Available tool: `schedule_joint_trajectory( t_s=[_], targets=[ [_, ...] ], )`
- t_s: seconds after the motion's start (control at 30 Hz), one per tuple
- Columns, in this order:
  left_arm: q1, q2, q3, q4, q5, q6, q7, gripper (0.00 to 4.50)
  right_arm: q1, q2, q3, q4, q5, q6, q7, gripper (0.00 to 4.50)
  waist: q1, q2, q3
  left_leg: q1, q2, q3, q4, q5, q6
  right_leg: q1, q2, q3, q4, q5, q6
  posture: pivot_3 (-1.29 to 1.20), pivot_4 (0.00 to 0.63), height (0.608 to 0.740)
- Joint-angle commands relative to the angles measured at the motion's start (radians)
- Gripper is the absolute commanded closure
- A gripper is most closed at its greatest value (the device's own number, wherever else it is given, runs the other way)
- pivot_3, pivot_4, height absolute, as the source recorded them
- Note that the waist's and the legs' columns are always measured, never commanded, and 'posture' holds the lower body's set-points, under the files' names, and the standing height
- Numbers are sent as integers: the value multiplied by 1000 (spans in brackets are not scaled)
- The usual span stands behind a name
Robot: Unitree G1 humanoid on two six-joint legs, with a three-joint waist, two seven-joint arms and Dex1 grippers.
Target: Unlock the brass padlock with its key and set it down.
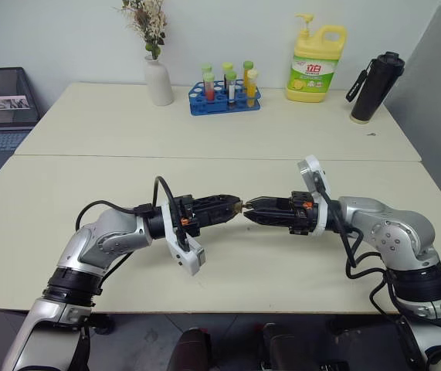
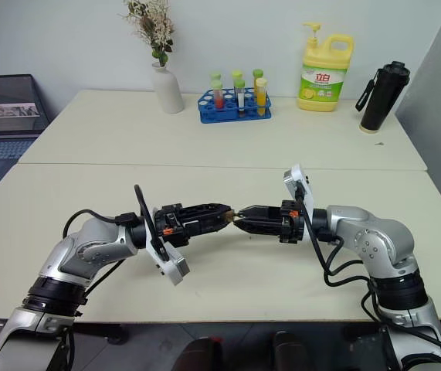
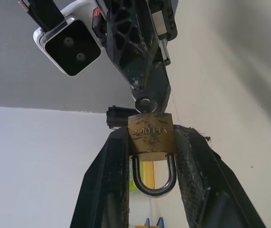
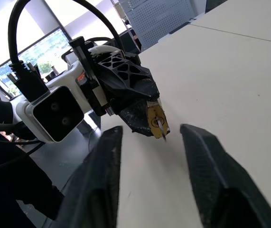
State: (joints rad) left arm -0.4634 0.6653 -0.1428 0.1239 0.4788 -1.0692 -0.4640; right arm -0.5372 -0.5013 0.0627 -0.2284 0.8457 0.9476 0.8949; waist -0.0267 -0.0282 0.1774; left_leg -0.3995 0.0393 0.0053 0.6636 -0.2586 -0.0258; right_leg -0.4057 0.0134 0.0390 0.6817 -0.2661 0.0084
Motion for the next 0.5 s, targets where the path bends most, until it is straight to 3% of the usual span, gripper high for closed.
schedule_joint_trajectory(
  t_s=[0.03, 0.07, 0.33, 0.5],
  targets=[
    [-3, 13, 2, -36, -2, 5, 24, 3538, -26, 0, -5, -11, 13, -1, 22, 4168, 0, 0, 0, 0, 0, 0, 0, 0, 0, 0, 0, 0, 0, 0, 0, 0, 150, 740],
    [-2, 14, 1, -36, -1, 4, 26, 3538, -27, -1, -4, -10, 12, 0, 24, 4471, 0, 0, 0, 0, 0, 0, 0, 0, 0, 0, 0, 0, 0, 0, 0, 0, 150, 740],
    [9, 19, -7, -44, 10, -5, 42, 3538, -45, -1, -2, -5, 37, 40, 47, 4500, 0, 0, 0, 0, 0, 0, 0, 0, 0, 0, 0, 0, 0, 0, 0, 0, 150, 740],
    [11, 21, -3, -44, 37, -15, 63, 3538, -98, 20, -48, 42, 150, 212, 12, 4500, 0, 0, 0, 0, 0, 0, 0, 0, 0, 0, 0, 0, 0, 0, 0, 0, 150, 740]
  ],
)
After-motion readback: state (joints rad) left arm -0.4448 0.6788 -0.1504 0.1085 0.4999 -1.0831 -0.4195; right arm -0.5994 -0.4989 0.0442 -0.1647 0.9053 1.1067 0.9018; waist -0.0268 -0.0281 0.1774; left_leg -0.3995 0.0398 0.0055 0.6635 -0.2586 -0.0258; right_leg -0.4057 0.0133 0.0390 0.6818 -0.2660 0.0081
